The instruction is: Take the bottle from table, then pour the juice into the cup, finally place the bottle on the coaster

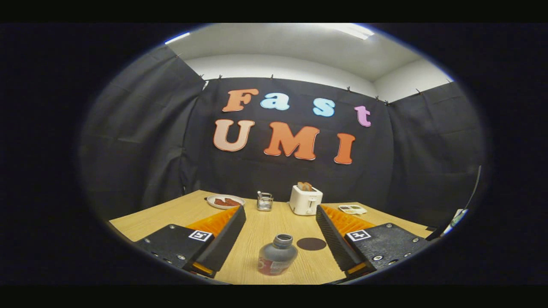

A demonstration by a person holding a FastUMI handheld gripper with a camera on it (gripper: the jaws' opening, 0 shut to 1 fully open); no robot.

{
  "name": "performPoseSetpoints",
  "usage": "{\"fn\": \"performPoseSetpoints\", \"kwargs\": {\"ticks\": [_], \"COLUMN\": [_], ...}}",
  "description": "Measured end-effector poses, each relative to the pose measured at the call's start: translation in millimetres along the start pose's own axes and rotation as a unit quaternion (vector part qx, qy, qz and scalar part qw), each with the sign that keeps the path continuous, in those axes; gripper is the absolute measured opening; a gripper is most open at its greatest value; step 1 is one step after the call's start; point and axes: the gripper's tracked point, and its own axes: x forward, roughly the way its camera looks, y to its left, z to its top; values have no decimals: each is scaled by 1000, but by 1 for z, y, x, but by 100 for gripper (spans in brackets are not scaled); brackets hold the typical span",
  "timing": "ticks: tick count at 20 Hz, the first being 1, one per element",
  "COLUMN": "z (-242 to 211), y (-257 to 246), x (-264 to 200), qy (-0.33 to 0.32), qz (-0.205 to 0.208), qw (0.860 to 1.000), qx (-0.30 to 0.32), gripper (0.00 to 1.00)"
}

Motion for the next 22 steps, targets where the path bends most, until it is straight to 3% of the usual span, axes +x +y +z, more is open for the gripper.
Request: {"fn": "performPoseSetpoints", "kwargs": {"ticks": [7,11,22], "z": [-58,-86,-155], "y": [8,-3,9], "x": [-4,-2,1], "qy": [20,42,106], "qz": [6,-13,14], "qw": [999,999,994], "qx": [31,8,38], "gripper": [97,98,97]}}
